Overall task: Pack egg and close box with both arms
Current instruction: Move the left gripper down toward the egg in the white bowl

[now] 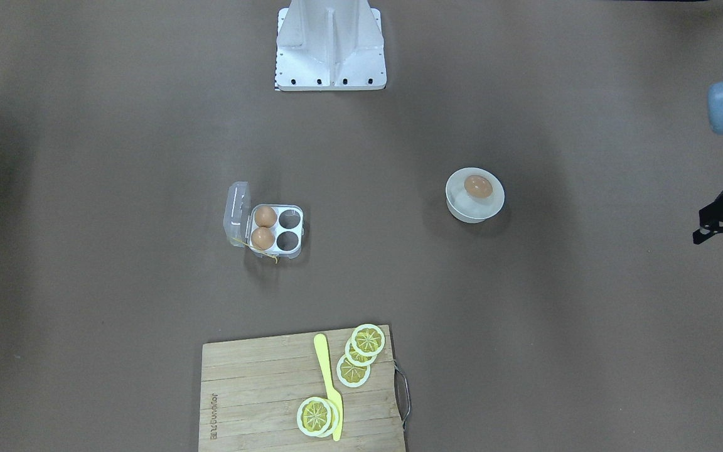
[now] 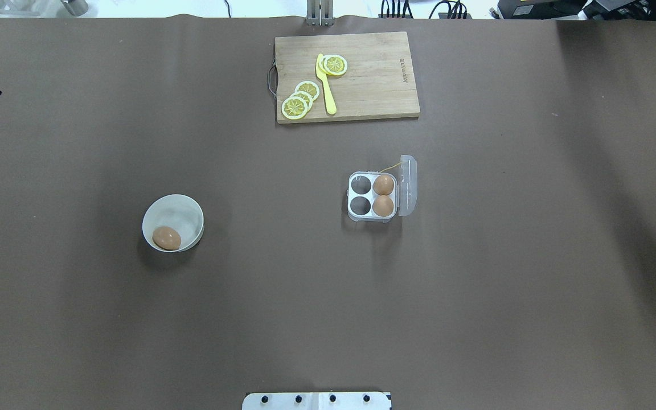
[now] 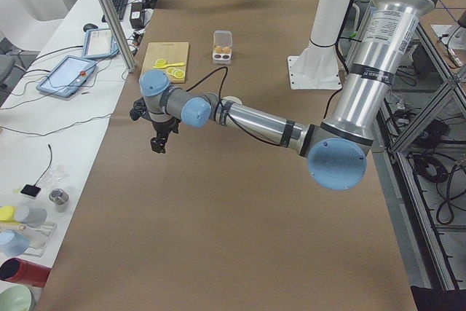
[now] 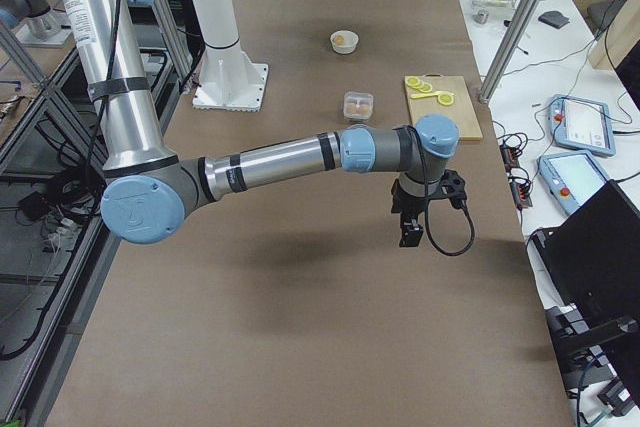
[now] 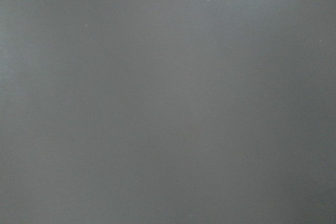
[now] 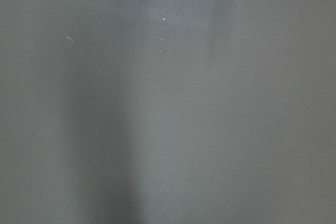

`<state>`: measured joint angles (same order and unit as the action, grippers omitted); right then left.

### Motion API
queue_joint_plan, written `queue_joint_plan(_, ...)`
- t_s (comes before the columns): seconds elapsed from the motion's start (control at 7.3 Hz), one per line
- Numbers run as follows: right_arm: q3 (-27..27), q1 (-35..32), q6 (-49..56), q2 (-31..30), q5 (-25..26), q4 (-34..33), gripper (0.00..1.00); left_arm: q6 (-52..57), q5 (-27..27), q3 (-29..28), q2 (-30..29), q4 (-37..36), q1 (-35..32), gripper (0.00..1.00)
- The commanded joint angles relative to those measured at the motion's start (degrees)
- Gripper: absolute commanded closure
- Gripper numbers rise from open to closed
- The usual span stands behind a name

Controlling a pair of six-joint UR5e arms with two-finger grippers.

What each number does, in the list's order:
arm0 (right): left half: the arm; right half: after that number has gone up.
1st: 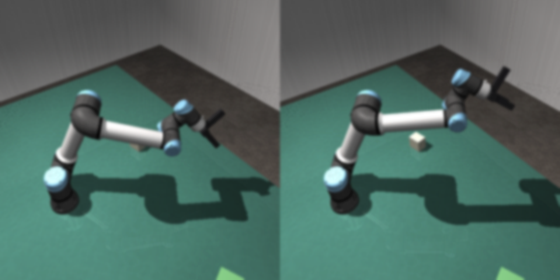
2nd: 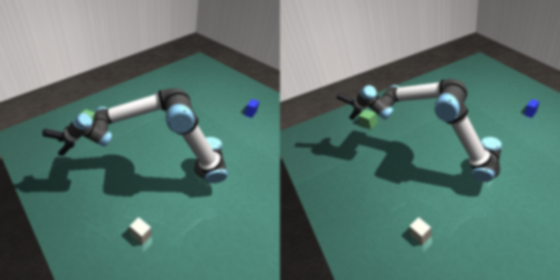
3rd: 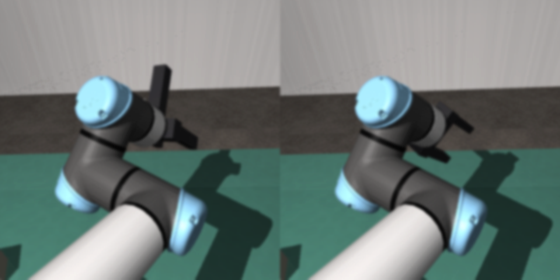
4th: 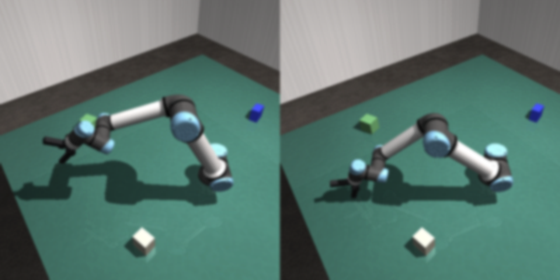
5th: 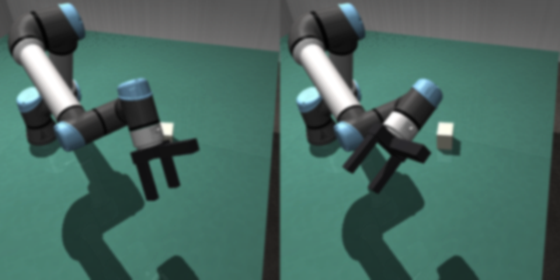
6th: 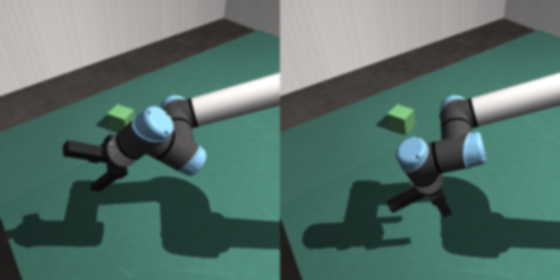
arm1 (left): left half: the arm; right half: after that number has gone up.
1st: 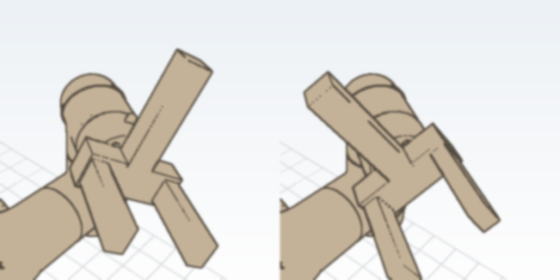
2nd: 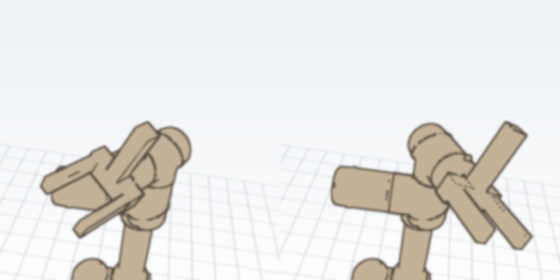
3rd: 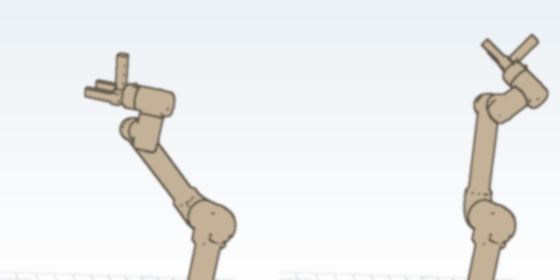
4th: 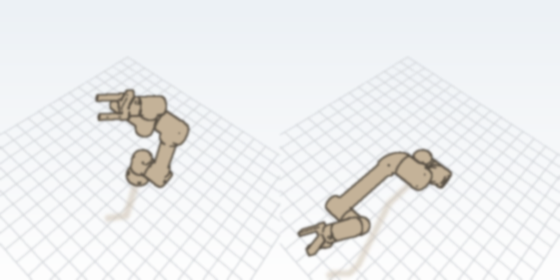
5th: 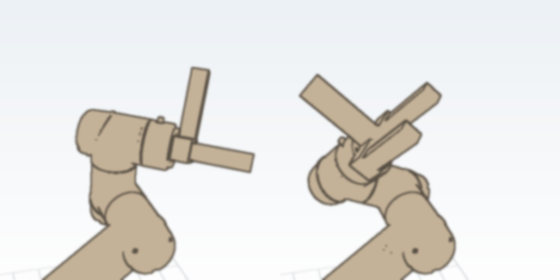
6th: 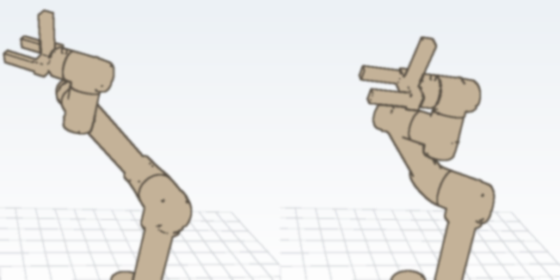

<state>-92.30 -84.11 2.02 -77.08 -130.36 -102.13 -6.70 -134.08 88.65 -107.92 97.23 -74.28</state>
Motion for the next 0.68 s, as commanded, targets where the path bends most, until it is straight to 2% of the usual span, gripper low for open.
queue_joint_plan(0.0,0.1,0.0,0.0,-0.1,-0.1,0.0,0.00,-1.7,0.1,2.0,-0.6,0.1,3.9,0.04)
queue_joint_plan(0.55,1.2,0.0,0.0,0.0,0.1,0.0,0.00,-15.2,1.4,12.0,1.5,0.0,14.2,0.07)
